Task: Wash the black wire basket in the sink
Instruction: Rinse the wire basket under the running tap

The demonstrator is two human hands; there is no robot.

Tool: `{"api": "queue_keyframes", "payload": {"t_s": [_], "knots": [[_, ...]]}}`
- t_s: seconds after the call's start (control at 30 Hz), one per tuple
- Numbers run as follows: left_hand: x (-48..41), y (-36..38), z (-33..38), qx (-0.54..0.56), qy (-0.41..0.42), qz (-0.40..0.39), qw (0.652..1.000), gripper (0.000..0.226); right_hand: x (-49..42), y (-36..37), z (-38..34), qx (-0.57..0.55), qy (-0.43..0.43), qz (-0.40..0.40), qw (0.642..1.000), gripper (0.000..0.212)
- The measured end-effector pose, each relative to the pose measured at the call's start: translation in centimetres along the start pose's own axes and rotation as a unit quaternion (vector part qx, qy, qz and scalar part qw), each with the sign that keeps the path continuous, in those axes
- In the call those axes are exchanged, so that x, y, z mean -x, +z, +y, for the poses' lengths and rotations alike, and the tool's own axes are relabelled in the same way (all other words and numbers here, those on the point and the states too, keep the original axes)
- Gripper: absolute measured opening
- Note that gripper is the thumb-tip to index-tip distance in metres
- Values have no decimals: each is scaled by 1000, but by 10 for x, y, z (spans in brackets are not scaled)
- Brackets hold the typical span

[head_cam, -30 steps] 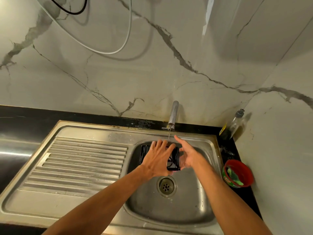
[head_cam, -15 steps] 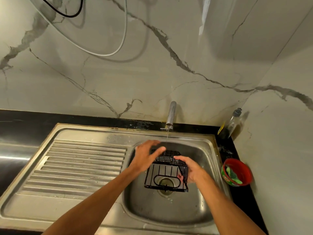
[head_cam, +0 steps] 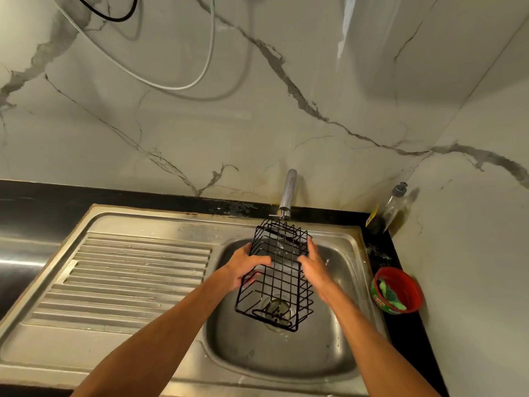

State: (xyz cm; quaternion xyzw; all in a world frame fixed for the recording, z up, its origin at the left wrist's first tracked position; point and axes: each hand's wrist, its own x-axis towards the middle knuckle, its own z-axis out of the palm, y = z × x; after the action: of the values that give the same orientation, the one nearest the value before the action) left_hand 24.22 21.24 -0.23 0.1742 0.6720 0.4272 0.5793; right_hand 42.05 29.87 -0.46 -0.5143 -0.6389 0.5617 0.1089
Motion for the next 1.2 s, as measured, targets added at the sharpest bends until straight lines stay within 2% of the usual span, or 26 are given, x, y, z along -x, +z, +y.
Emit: {"api": "queue_keyframes", "payload": {"t_s": [0.03, 0.1, 0.17, 0.2, 0.27, 0.33, 0.4, 0.47, 0.6, 0.7, 0.73, 0.83, 0.87, 0.97, 1.03, 1.13, 1.2], "knots": [[0, 4, 0, 9, 11, 0, 1000, 57, -4, 7, -3, 99, -31, 17, 994, 69], [-3, 5, 0, 26, 26, 3, 999, 80, -6, 26, -3, 274, -143, 74, 948, 65], [-8, 2, 2, 27, 38, 7, 999, 99, -7, 35, -2, 331, -270, 58, 902, 62], [-8, 1, 3, 31, 42, 8, 999, 106, -10, 36, -3, 320, -296, 42, 899, 59], [-3, 2, 7, 22, 41, 10, 999, 119, -21, 32, -9, 295, -272, 55, 914, 54], [0, 2, 8, -7, 50, 15, 999, 111, -32, 32, -15, 280, -216, 70, 933, 56], [-2, -1, 10, -16, 63, 9, 998, 110, -35, 34, -17, 287, -227, 71, 928, 58], [-5, -5, 11, -17, 70, -1, 997, 118, -37, 29, -14, 290, -258, 68, 919, 60], [-4, -3, 10, -41, 88, -17, 995, 109, -39, 30, -22, 286, -212, 86, 930, 68], [-3, 3, 4, -23, 89, -23, 996, 110, -35, 37, -26, 364, -279, 76, 885, 64], [-4, 4, 2, -12, 83, -18, 996, 109, -37, 31, -25, 371, -287, 73, 880, 61], [-3, 4, 1, 10, 66, -7, 998, 104, -44, 11, -21, 329, -194, 110, 918, 61], [-3, 4, 2, 13, 66, -10, 998, 103, -42, 13, -21, 333, -181, 112, 919, 64], [-8, 2, 0, 43, 66, -6, 997, 109, -23, 34, -22, 377, -278, 61, 881, 62], [-10, 0, -4, 66, 65, -8, 996, 114, -20, 32, -20, 367, -319, 34, 873, 57], [-11, -3, -10, 76, 61, -7, 995, 119, -23, 15, -14, 310, -232, 99, 917, 59], [-9, -3, -9, 67, 67, -7, 995, 119, -16, 21, -11, 347, -225, 108, 904, 64]]}}
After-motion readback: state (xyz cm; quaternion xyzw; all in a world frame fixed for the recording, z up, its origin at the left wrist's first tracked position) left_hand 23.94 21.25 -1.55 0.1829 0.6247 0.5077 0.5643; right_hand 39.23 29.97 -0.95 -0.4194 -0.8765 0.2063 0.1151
